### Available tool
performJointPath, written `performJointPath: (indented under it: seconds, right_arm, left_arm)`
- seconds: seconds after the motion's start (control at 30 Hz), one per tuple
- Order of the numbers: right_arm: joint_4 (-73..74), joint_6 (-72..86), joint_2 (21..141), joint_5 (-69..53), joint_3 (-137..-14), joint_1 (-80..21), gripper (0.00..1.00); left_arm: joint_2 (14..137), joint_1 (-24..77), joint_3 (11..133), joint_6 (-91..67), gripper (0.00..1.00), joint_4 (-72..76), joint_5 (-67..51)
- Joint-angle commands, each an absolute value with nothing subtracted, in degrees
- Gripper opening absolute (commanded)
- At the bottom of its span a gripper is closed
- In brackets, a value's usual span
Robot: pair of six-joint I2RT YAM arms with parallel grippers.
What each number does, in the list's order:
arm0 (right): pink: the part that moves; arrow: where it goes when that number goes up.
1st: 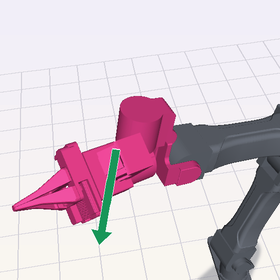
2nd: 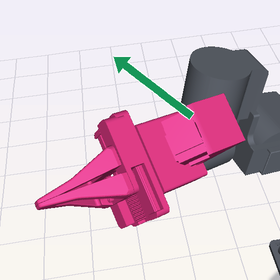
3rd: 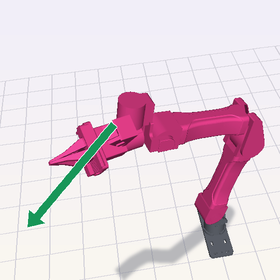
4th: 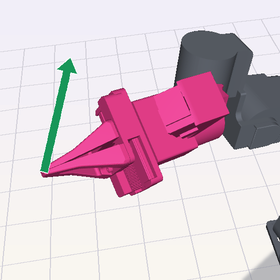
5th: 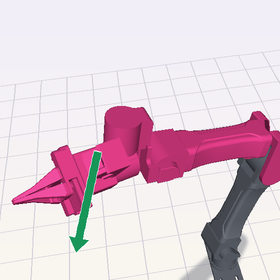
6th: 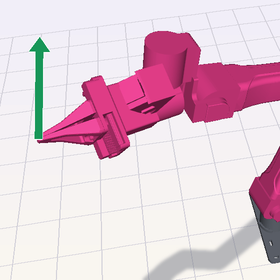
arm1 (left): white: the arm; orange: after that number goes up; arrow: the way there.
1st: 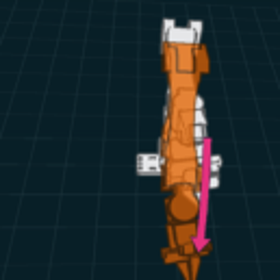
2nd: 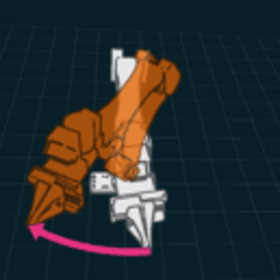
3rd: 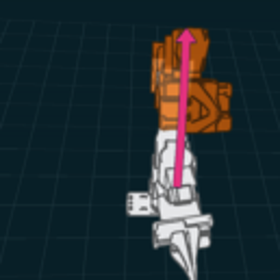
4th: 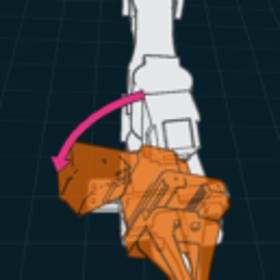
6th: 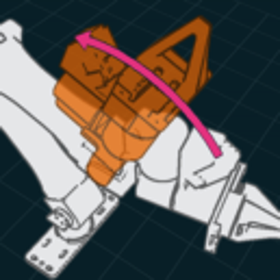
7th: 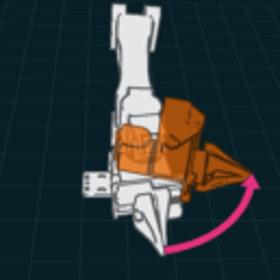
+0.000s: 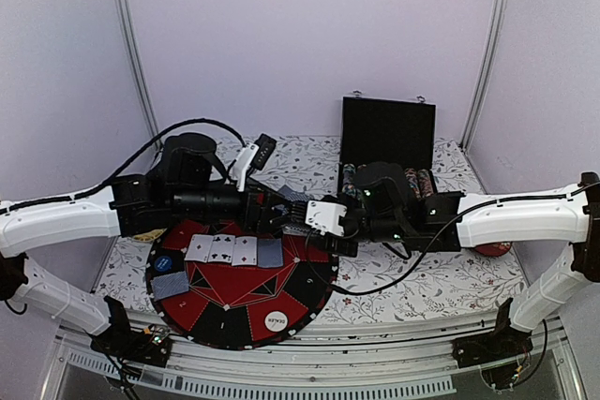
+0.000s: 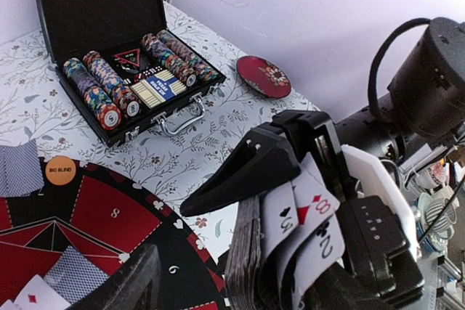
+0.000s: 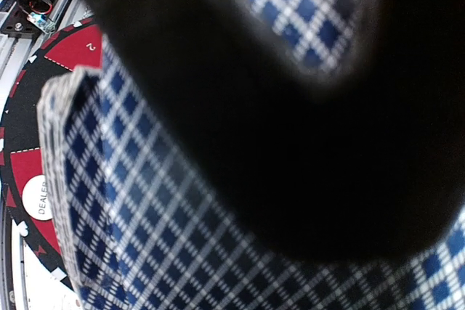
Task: Distribute texas hold em gaming equipment
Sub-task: Pass from the left arm to the right, then pick up the poker card from the face-down deck piles.
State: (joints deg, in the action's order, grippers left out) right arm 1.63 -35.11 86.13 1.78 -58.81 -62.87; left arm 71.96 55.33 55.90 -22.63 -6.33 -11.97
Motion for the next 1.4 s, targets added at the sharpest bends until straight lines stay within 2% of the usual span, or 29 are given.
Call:
performJointPath:
  seconds: [0.0, 0.1, 0.27, 0.33, 0.63, 1.13, 1.37]
  right_arm:
    - [0.13, -33.85, 84.16, 0.84, -58.12, -62.14, 0.53]
    - [0.64, -33.91, 84.31, 0.79, -58.25, -62.05, 0.53]
    - [3.60, -33.63, 85.30, 0.87, -60.30, -62.04, 0.54]
    - [6.58, -32.64, 86.33, 1.32, -62.20, -62.05, 0.53]
    - [8.62, -31.39, 87.53, 1.14, -63.43, -62.02, 0.53]
    - [8.44, -31.47, 87.90, 0.53, -63.71, -62.03, 0.53]
    - [8.26, -31.55, 87.53, 0.40, -63.42, -62.05, 0.53]
  left_arm:
    - [68.39, 55.77, 57.10, -20.63, 0.72, -6.90, -10.83]
    - [67.24, 55.78, 56.79, -20.54, 0.75, -7.69, -10.77]
    - [66.62, 55.76, 56.18, -21.06, 0.74, -8.57, -10.35]
    - [66.33, 55.76, 56.04, -21.24, 0.71, -9.31, -10.14]
    - [63.41, 55.80, 53.07, -22.39, 0.43, -7.26, -13.00]
    - [66.65, 55.74, 50.63, -24.69, 0.37, -2.09, -15.58]
    - [68.32, 55.74, 51.14, -24.76, 0.30, -1.53, -16.16]
